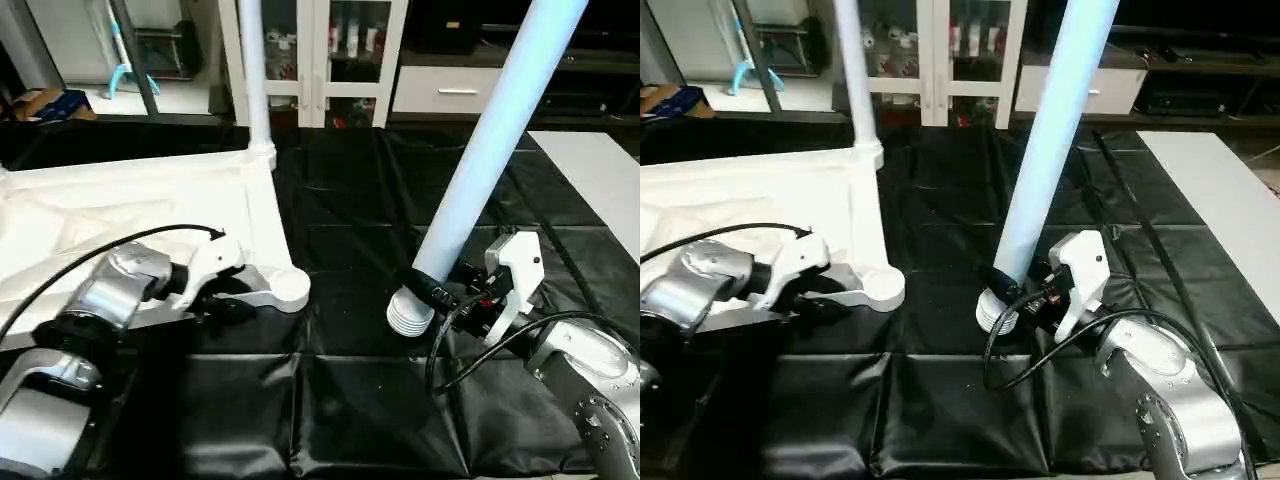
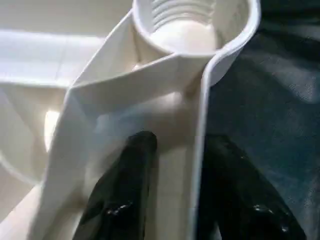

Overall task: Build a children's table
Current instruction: Pick table leg

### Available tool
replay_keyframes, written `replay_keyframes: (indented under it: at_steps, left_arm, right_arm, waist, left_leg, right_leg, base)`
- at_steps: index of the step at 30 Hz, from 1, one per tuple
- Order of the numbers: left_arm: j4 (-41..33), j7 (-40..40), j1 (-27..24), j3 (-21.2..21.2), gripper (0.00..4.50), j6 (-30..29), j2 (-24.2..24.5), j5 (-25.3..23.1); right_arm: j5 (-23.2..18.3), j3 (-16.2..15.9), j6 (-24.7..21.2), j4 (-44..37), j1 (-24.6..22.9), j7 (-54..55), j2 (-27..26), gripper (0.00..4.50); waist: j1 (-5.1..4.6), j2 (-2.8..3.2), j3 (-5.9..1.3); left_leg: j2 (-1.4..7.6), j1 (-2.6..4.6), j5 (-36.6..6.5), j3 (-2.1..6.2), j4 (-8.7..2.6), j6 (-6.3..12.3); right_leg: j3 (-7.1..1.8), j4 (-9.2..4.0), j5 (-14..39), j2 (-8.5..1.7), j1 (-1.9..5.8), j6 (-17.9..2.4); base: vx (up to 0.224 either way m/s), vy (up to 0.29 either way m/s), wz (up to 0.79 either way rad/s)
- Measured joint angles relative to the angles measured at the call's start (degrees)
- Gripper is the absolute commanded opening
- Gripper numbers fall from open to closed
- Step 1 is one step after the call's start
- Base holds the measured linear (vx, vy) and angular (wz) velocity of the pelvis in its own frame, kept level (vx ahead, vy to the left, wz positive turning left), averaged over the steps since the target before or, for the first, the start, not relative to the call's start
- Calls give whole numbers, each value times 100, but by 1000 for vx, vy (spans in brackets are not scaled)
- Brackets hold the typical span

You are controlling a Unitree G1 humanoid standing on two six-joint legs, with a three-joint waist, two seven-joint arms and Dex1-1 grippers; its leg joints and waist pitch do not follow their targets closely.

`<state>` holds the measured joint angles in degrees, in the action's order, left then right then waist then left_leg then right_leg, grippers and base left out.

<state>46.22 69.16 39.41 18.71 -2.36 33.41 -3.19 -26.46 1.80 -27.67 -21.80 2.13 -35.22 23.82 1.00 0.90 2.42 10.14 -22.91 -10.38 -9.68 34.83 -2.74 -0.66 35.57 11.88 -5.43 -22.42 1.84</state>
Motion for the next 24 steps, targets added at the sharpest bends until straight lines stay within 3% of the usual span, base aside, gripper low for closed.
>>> replay_keyframes:
  at_steps: [7, 17, 20, 24]
  left_arm:
    - [-406, -133, -245, -64, 106, 161, 13, 2]
    - [-1133, -195, -780, -326, 26, 29, 162, 132]
    - [-1612, -199, -950, -292, 14, -161, -15, 124]
    - [-2157, -250, -1121, -175, 3, -352, -304, 124]
  right_arm:
    - [-32, -1, -50, 0, 83, 0, -7, 181]
    - [-75, -2, -85, 2, 115, -4, -21, 181]
    - [-96, -1, -89, 25, 221, -4, -56, 181]
    - [-202, -28, -101, 25, 333, 0, -149, 181]
  waist:
    - [76, 0, 0]
    - [74, -48, -5]
    - [82, -45, -6]
    - [164, -43, -8]
  left_leg:
    - [5, -1, 1, -21, -19, 0]
    - [14, -1, 2, -30, -21, -2]
    - [12, -1, 3, -53, -20, -1]
    - [12, -3, 9, -77, -21, 11]
  right_leg:
    - [-5, -24, 0, 0, -7, 1]
    - [-6, -25, -9, 1, -20, 18]
    - [-14, -36, -10, -7, -22, 18]
    - [-11, -45, -8, -21, -20, 20]
  base:
    - [0, 0, 0]
    - [0, 0, 0]
    - [0, 0, 0]
    - [0, 0, 0]
